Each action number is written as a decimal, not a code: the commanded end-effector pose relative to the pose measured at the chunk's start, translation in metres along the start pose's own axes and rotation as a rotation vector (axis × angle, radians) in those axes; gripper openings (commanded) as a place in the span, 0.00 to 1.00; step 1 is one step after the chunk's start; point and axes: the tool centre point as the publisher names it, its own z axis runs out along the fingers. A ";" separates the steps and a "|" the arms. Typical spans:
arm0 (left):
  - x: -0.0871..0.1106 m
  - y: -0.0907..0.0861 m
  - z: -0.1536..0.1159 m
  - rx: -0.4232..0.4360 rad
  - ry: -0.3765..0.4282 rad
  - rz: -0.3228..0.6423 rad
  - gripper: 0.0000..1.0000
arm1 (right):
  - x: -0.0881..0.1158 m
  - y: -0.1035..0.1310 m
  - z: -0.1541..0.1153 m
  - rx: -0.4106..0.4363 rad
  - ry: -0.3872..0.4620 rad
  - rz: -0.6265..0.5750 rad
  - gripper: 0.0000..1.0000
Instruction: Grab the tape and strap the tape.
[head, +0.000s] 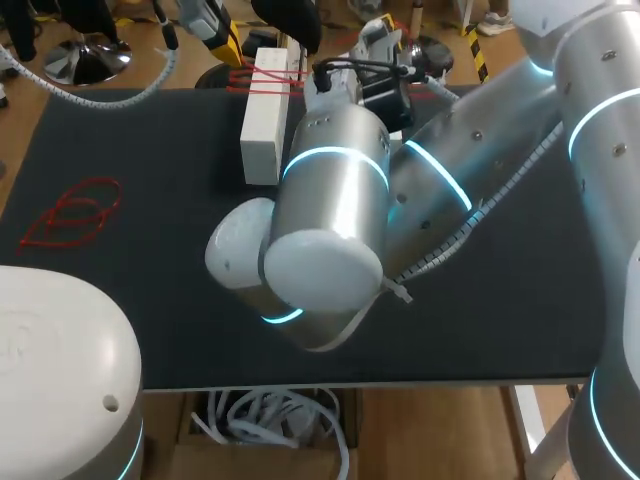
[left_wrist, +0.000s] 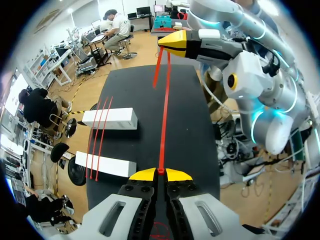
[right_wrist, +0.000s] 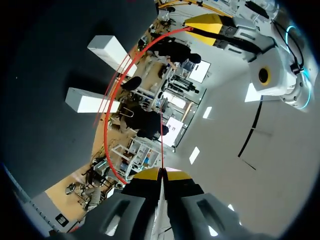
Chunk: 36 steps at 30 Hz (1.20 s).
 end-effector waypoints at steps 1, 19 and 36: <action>0.001 0.000 -0.001 -0.003 0.000 -0.002 0.00 | -0.006 0.007 -0.007 0.001 -0.002 0.001 0.00; 0.001 0.000 -0.001 -0.003 0.000 -0.002 0.00 | -0.025 0.047 -0.013 -0.112 -0.120 0.045 0.00; 0.001 0.000 -0.001 -0.003 0.000 -0.002 0.00 | -0.038 0.078 -0.010 -0.140 -0.128 0.074 0.00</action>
